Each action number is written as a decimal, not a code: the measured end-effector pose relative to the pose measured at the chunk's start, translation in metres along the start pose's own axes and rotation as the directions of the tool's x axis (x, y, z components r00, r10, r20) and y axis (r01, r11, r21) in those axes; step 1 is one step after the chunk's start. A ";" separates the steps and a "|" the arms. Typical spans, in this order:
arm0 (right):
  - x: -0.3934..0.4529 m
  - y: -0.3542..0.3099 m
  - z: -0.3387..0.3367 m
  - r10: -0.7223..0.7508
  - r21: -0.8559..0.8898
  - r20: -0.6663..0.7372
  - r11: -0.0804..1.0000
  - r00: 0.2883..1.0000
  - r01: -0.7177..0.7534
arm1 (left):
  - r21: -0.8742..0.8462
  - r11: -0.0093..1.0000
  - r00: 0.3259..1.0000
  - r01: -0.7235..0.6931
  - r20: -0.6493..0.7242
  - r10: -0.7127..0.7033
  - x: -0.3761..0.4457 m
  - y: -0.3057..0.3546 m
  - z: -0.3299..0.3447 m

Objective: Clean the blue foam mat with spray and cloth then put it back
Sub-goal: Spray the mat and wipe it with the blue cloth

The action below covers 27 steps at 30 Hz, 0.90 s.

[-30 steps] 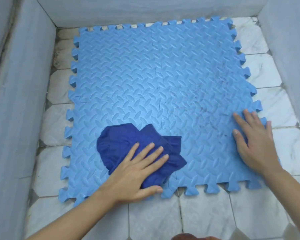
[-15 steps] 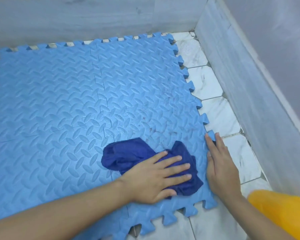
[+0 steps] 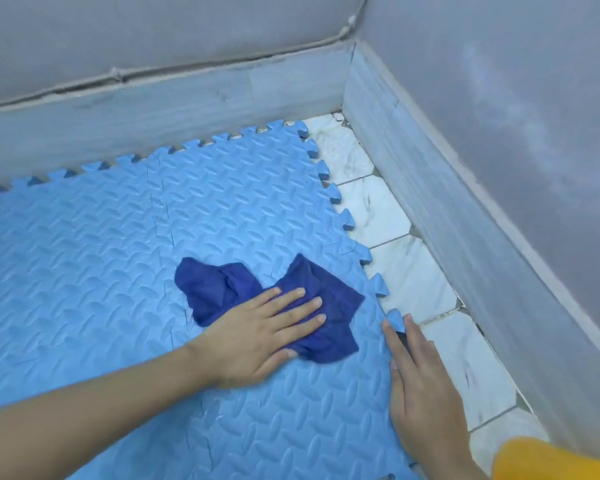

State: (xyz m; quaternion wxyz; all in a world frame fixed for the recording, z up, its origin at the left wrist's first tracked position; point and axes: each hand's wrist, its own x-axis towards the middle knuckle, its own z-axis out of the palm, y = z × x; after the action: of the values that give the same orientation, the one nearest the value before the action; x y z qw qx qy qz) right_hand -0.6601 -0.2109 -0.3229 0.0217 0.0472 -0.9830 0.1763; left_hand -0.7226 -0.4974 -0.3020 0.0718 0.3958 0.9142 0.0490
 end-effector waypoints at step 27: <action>0.009 0.004 -0.013 0.056 0.333 0.110 0.939 0.992 -0.090 | 0.015 0.992 0.986 0.124 0.109 -0.125 0.047 0.037 -0.002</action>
State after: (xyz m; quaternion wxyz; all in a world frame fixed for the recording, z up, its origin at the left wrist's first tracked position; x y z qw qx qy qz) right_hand -0.6692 -0.2034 -0.3118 -0.0419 0.0221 -0.9392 0.3401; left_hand -0.7288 -0.4379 -0.2991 0.1232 0.3402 0.9321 0.0189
